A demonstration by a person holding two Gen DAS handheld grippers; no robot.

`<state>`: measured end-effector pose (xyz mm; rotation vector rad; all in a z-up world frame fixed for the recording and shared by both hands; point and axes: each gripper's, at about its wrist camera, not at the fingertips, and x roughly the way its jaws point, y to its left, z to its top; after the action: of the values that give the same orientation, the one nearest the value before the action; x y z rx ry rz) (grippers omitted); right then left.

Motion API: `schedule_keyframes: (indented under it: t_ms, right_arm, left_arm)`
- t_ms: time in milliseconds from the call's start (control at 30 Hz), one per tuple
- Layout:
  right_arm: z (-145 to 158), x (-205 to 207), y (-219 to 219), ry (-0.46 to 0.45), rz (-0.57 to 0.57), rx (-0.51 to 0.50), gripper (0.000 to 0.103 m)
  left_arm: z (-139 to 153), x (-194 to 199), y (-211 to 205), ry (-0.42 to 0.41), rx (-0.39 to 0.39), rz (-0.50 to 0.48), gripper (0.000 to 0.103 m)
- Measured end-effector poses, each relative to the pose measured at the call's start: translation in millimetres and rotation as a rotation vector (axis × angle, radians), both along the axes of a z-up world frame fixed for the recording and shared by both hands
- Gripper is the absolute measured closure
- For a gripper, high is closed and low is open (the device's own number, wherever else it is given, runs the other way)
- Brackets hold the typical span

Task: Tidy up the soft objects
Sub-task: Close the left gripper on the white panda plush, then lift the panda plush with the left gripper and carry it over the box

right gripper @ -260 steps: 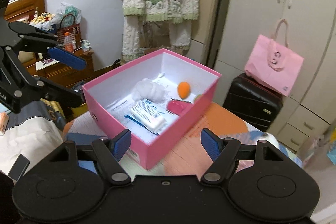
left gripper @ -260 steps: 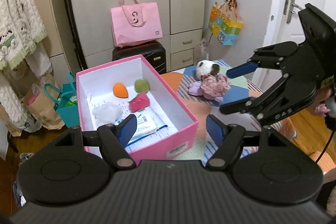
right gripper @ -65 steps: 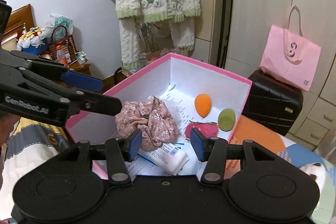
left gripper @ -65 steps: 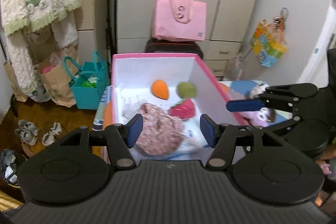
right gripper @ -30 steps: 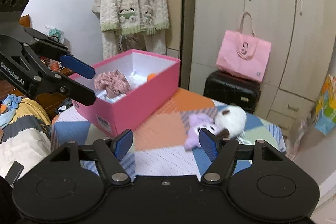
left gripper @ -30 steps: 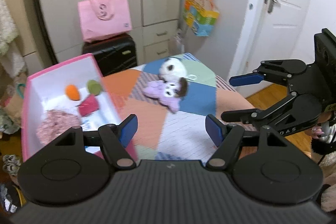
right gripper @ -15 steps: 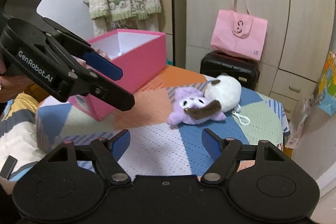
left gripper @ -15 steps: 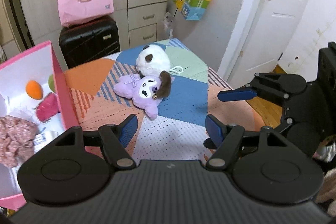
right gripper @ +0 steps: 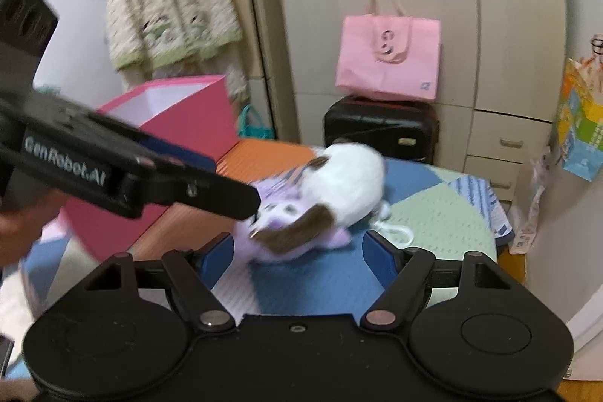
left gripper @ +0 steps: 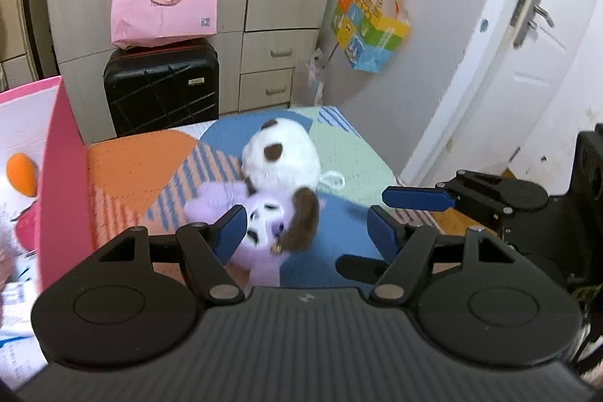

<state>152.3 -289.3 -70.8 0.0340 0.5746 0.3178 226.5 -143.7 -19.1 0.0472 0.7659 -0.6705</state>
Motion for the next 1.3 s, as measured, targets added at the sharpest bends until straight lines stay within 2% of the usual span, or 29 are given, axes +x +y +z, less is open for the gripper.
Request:
schedule_keyframes:
  t_ms: [200,500,733,900,967,1033,1133,1300]
  right_arm:
    - [-8,35,-15,-0.002,-0.049,0.092,0.023]
    - [-29,86,-26,0.084,-0.062,0.196,0.023]
    - [-43,103,-28,0.124,-0.071,0.239,0.023]
    - [-50,104,-27,0.132,-0.071,0.245,0.022]
    - [-52,105,-29,0.141,-0.074,0.249,0.024]
    - [-54,105,-28,0.146,-0.063,0.245,0.032]
    - [-53,102,-27,0.131,-0.057,0.236,0.037]
    - [-47,92,-21,0.091,-0.061,0.182,0.039]
  left_arm:
    - [-16,29,-15,0.041,-0.052,0.051,0.036]
    - [-38,74,-28,0.08,-0.072,0.104,0.041]
    - [-50,90,-33,0.09,-0.065,0.128,0.041]
    - [-57,93,-34,0.14,-0.072,0.101,0.041]
    - [-58,90,-36,0.126,-0.056,0.088,0.041]
    - [-59,89,-39,0.117,-0.041,0.085,0.041]
    - [-59,85,-42,0.098,-0.027,0.081,0.042]
    - [-53,80,-41,0.084,-0.029,0.073,0.045]
